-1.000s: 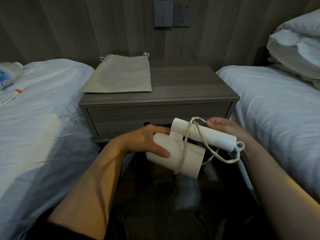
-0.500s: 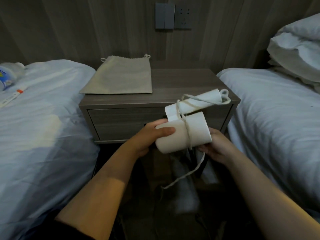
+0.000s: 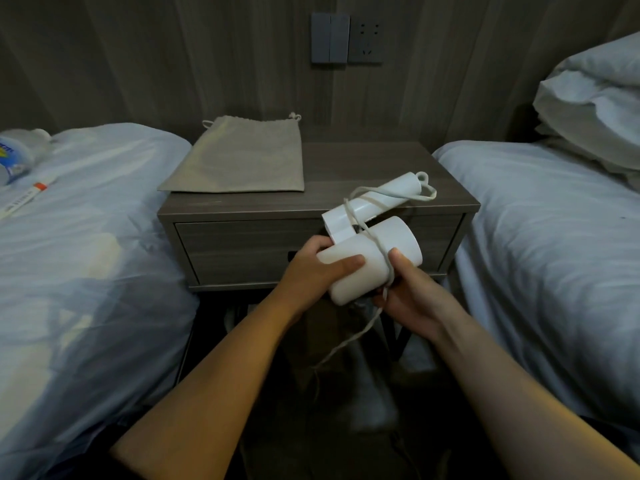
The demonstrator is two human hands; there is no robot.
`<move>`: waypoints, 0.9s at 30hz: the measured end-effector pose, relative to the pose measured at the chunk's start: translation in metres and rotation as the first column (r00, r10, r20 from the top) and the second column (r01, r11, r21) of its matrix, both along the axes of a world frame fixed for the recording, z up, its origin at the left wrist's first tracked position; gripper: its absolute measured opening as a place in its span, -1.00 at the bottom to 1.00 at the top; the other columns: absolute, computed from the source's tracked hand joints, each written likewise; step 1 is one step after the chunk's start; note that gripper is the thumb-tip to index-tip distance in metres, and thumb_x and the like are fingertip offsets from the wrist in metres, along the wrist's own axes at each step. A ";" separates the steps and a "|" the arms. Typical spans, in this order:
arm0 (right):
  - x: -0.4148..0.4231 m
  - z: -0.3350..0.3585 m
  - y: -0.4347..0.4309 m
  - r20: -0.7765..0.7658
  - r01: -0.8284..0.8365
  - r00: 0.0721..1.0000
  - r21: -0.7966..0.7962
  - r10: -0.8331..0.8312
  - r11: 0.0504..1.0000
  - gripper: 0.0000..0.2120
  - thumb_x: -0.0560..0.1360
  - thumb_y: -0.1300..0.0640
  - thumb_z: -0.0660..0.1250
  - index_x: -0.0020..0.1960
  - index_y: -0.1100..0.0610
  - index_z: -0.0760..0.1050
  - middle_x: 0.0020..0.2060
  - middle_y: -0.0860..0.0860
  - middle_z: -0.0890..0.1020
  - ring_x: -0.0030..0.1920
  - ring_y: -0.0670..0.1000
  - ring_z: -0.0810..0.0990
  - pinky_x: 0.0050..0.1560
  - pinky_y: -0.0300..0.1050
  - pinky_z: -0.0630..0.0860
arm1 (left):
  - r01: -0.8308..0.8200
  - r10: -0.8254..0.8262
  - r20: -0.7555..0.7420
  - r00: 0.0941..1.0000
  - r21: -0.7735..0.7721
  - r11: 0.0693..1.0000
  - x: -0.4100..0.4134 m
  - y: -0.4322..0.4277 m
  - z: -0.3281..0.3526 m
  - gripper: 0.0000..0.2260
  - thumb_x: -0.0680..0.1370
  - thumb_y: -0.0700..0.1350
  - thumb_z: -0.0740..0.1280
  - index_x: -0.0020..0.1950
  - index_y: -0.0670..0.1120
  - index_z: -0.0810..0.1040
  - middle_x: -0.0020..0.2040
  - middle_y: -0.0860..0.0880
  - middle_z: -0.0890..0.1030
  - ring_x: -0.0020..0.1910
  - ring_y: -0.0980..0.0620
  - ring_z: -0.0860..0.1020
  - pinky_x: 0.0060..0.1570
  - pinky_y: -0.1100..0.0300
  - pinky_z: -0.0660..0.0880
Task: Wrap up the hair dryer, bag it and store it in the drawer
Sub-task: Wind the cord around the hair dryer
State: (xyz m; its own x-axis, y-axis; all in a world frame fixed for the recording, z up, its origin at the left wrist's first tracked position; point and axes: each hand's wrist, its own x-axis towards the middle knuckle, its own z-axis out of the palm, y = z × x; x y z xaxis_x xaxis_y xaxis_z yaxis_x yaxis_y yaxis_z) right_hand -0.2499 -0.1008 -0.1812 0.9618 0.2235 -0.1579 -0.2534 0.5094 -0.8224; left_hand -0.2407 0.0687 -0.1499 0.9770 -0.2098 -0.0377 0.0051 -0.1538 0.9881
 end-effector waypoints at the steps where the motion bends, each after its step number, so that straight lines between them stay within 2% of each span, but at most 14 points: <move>1: 0.000 0.000 -0.001 -0.004 0.009 1.000 -0.003 -0.009 1.000 -0.03 0.02 -0.12 0.63 0.32 0.21 0.41 0.32 0.30 0.45 0.22 0.22 0.40 0.35 0.22 0.24 | 0.005 -0.005 -0.004 1.000 0.014 1.000 -0.001 0.000 0.000 -0.63 0.40 0.02 0.45 0.14 -0.01 0.44 0.00 0.06 0.53 -0.03 0.09 0.53 -0.20 0.22 0.47; 3: -0.001 0.002 -0.002 -0.014 0.036 0.999 -0.030 -0.036 0.999 -0.10 -0.02 -0.12 0.64 0.23 0.19 0.48 0.19 0.30 0.49 0.14 0.21 0.39 0.21 0.18 0.31 | 0.009 -0.008 -0.010 1.000 0.036 0.999 -0.001 -0.001 0.001 -0.54 0.42 0.05 0.42 0.25 -0.02 0.37 0.06 0.05 0.51 0.02 0.07 0.53 -0.08 0.16 0.50; 5: -0.001 0.005 -0.003 -0.025 0.050 0.998 -0.051 -0.052 0.997 -0.16 -0.05 -0.12 0.64 0.15 0.17 0.51 0.06 0.23 0.54 0.02 0.18 0.47 0.03 0.02 0.42 | 0.015 -0.014 -0.038 0.999 0.002 1.000 0.000 0.000 0.003 -0.45 0.46 0.17 0.32 0.36 -0.02 0.30 0.08 0.03 0.53 0.05 0.05 0.55 0.09 0.07 0.50; 6: -0.001 0.006 -0.004 -0.027 0.038 0.999 -0.062 -0.039 0.997 -0.20 -0.01 -0.11 0.63 0.14 0.16 0.51 -0.01 0.18 0.59 -0.07 0.12 0.55 -0.10 -0.08 0.51 | 0.016 -0.017 -0.063 0.998 -0.021 1.000 0.002 0.001 0.004 -0.40 0.45 0.27 0.26 0.39 -0.01 0.29 0.09 0.01 0.55 0.07 0.02 0.56 0.15 0.00 0.48; 8: -0.005 0.009 -0.002 -0.028 -0.008 1.000 -0.119 0.005 0.993 -0.34 0.13 -0.07 0.55 0.15 0.15 0.49 -0.09 0.11 0.60 -0.19 0.00 0.58 -0.27 -0.16 0.50 | 0.010 -0.015 -0.102 0.995 -0.045 0.999 0.003 0.004 0.008 -0.28 0.32 0.44 0.16 0.34 0.04 0.38 0.13 -0.06 0.59 0.10 -0.05 0.58 0.20 -0.10 0.46; 9: -0.006 0.009 -0.001 -0.024 -0.027 0.999 -0.159 0.023 0.987 -0.35 0.13 -0.09 0.54 0.14 0.15 0.50 -0.09 0.12 0.58 -0.17 0.01 0.56 -0.24 -0.14 0.45 | -0.005 -0.002 -0.108 0.994 -0.064 0.998 0.003 0.006 0.009 -0.25 0.28 0.48 0.13 0.30 0.05 0.43 0.13 -0.08 0.60 0.11 -0.06 0.58 0.20 -0.11 0.46; 11: -0.006 0.006 0.003 -0.009 -0.056 0.998 -0.212 0.056 0.976 -0.26 -0.01 -0.15 0.60 0.09 0.12 0.54 -0.06 0.14 0.54 -0.09 0.07 0.48 -0.14 -0.06 0.34 | -0.072 0.056 -0.130 0.990 -0.123 0.990 0.005 0.008 0.011 -0.27 0.27 0.47 0.14 0.22 0.01 0.51 0.11 -0.13 0.62 0.10 -0.10 0.59 0.20 -0.13 0.46; 14: -0.006 0.004 0.007 -0.010 -0.091 0.996 -0.210 0.091 0.973 -0.22 -0.08 -0.17 0.61 0.06 0.10 0.55 -0.05 0.14 0.54 -0.05 0.10 0.45 -0.11 -0.03 0.31 | -0.169 0.145 -0.152 0.978 -0.162 0.972 0.007 0.006 0.011 -0.51 0.46 0.31 0.15 0.11 -0.03 0.54 0.07 -0.18 0.63 0.08 -0.17 0.59 0.19 -0.17 0.48; 16: -0.005 0.005 0.008 -0.016 -0.086 0.996 -0.206 0.084 0.975 -0.21 -0.10 -0.18 0.61 0.06 0.10 0.55 -0.07 0.13 0.55 -0.07 0.09 0.46 -0.12 -0.04 0.31 | -0.218 0.184 -0.185 0.965 -0.186 0.958 0.010 0.004 0.009 -0.64 0.53 0.21 0.16 0.07 -0.03 0.54 0.05 -0.17 0.63 0.05 -0.15 0.60 0.16 -0.12 0.51; 19: -0.006 0.007 0.010 -0.022 -0.082 0.997 -0.177 0.080 0.981 -0.24 -0.11 -0.16 0.62 0.03 0.10 0.57 -0.08 0.12 0.56 -0.06 0.09 0.47 -0.10 -0.04 0.29 | -0.316 0.260 -0.265 0.929 -0.198 0.928 0.014 -0.003 0.012 -0.70 0.56 0.13 0.17 0.04 -0.06 0.51 -0.04 -0.13 0.60 -0.10 -0.06 0.59 -0.04 0.00 0.54; 21: -0.007 0.008 0.011 -0.025 -0.081 0.997 -0.161 0.078 0.984 -0.27 -0.11 -0.16 0.63 0.00 0.09 0.59 -0.09 0.12 0.57 -0.07 0.08 0.47 -0.08 -0.02 0.29 | -0.374 0.300 -0.332 0.894 -0.188 0.908 0.015 -0.006 0.015 -0.78 0.57 0.08 0.18 -0.11 -0.04 0.47 -0.15 -0.10 0.56 -0.21 -0.01 0.55 -0.23 0.09 0.51; 23: -0.007 0.009 0.011 -0.024 -0.069 0.998 -0.161 0.066 0.985 -0.28 -0.11 -0.16 0.63 -0.01 0.09 0.59 -0.10 0.10 0.58 -0.07 0.08 0.48 -0.05 0.01 0.29 | -0.395 0.337 -0.280 0.899 -0.183 0.900 0.016 -0.006 0.011 -0.83 0.58 0.05 0.17 -0.14 0.01 0.43 -0.11 -0.09 0.55 -0.18 -0.01 0.55 -0.22 0.11 0.50; 25: -0.007 0.010 0.012 0.004 -0.058 0.998 -0.162 0.059 0.985 -0.31 -0.07 -0.16 0.62 -0.01 0.08 0.59 -0.11 0.09 0.60 -0.08 0.07 0.50 -0.06 0.00 0.30 | -0.380 0.354 -0.149 0.923 -0.219 0.899 0.012 -0.003 0.007 -0.89 0.58 0.01 0.16 -0.06 0.06 0.46 0.01 -0.10 0.55 -0.06 -0.03 0.57 -0.11 0.11 0.53; 27: -0.011 0.012 0.014 0.029 -0.050 0.998 -0.173 0.056 0.984 -0.42 0.06 -0.11 0.59 0.02 0.07 0.58 -0.12 0.06 0.65 -0.09 0.04 0.57 -0.09 -0.03 0.39 | -0.346 0.354 0.006 0.935 -0.191 0.918 0.008 0.001 0.005 -0.84 0.59 -0.03 0.14 0.08 0.03 0.48 0.04 -0.04 0.53 -0.05 0.05 0.55 -0.13 0.28 0.51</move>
